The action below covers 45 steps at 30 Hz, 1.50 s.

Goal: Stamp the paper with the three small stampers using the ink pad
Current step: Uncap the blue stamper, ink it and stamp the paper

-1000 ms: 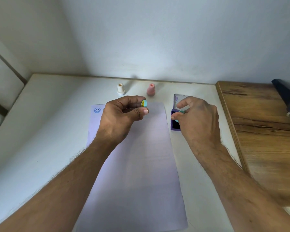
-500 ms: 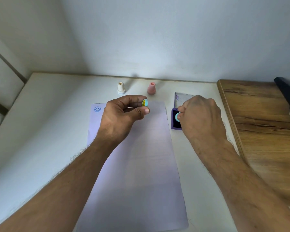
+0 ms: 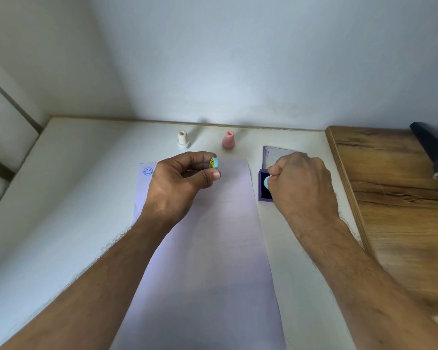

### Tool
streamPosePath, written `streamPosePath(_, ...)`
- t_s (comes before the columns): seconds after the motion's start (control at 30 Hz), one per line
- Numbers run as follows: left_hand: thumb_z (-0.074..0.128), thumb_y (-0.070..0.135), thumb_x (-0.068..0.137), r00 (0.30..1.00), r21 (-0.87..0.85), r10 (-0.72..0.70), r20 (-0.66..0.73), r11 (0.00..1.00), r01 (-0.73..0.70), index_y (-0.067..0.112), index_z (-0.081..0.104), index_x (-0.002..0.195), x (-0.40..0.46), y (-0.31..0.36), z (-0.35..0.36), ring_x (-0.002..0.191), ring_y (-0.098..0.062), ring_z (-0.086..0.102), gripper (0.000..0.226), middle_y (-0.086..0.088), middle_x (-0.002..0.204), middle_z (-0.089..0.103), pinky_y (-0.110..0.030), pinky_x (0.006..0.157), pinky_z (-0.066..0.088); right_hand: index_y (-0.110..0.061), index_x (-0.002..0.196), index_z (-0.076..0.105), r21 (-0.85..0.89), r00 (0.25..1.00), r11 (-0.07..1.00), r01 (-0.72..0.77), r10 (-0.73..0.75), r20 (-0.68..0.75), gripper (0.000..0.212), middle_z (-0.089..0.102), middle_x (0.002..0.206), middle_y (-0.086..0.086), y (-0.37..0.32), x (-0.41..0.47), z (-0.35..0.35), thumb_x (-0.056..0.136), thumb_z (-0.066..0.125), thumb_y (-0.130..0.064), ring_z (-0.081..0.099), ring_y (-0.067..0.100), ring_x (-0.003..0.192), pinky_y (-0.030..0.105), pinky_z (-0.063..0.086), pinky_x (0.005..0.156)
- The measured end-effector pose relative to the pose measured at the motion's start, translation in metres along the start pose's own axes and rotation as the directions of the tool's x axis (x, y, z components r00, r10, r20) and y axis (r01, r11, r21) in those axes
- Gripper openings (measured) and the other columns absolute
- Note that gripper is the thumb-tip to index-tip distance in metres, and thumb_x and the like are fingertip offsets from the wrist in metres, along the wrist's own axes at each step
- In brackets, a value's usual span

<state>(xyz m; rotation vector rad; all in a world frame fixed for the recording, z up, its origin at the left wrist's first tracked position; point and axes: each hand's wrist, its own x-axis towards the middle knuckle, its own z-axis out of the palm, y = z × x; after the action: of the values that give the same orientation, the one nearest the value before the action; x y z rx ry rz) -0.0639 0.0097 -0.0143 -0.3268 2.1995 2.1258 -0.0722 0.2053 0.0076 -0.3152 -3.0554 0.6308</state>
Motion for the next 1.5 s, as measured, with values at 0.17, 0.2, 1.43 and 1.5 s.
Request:
streamPosePath(0.17, 0.077, 0.002, 0.08, 1.0, -0.008, -0.003, -0.012, 1.0, 0.003, 0.018, 0.077, 0.1, 0.001, 0.0, -0.003, 0.081, -0.014, 0.071, 0.025, -0.008, 0.093, 0.077, -0.032, 0.088, 0.059, -0.007, 0.109, 0.071, 0.005, 1.0, 1.0, 0.015, -0.014, -0.021, 0.021, 0.071, 0.108, 0.014, 0.001, 0.001, 0.002, 0.09, 0.066, -0.014, 0.067, 0.031, 0.095, 0.036, 0.056, 0.08)
streamPosePath(0.2, 0.077, 0.002, 0.08, 1.0, -0.007, -0.006, -0.011, 1.0, 0.006, 0.018, 0.076, 0.1, 0.0, 0.0, -0.003, 0.081, -0.014, 0.071, 0.025, -0.007, 0.093, 0.077, -0.031, 0.087, 0.059, -0.008, 0.109, 0.072, 0.016, 1.0, 1.0, 0.01, -0.009, -0.027, 0.021, 0.071, 0.107, 0.013, 0.002, 0.001, 0.002, 0.089, 0.067, -0.014, 0.067, 0.031, 0.094, 0.036, 0.057, 0.08)
streamPosePath(1.43, 0.08, 0.01, 0.08, 0.979, -0.063, -0.017, -0.203, 0.998, 0.005, 0.025, 0.075, 0.093, 0.001, -0.005, -0.099, 0.082, -0.016, 0.072, 0.021, 0.002, 0.089, 0.076, -0.033, 0.087, 0.06, -0.027, 0.096, 0.075, 0.637, 1.0, 0.771, 0.004, -0.015, 0.012, 0.014, 0.074, 0.091, -0.007, -0.112, -0.013, 0.067, 0.083, 0.072, -0.029, 0.071, 0.008, 0.079, 0.028, 0.058, 0.085)
streamPosePath(1.5, 0.08, 0.011, 0.08, 0.981, -0.067, -0.027, -0.193, 0.998, 0.015, 0.025, 0.075, 0.093, 0.001, -0.004, -0.1, 0.084, -0.018, 0.073, 0.02, 0.001, 0.089, 0.076, -0.033, 0.083, 0.061, -0.023, 0.104, 0.075, 0.626, 0.999, 0.779, 0.029, -0.048, 0.013, 0.018, 0.073, 0.088, -0.008, -0.115, -0.014, 0.07, 0.086, 0.072, -0.027, 0.069, 0.006, 0.078, 0.025, 0.057, 0.086)
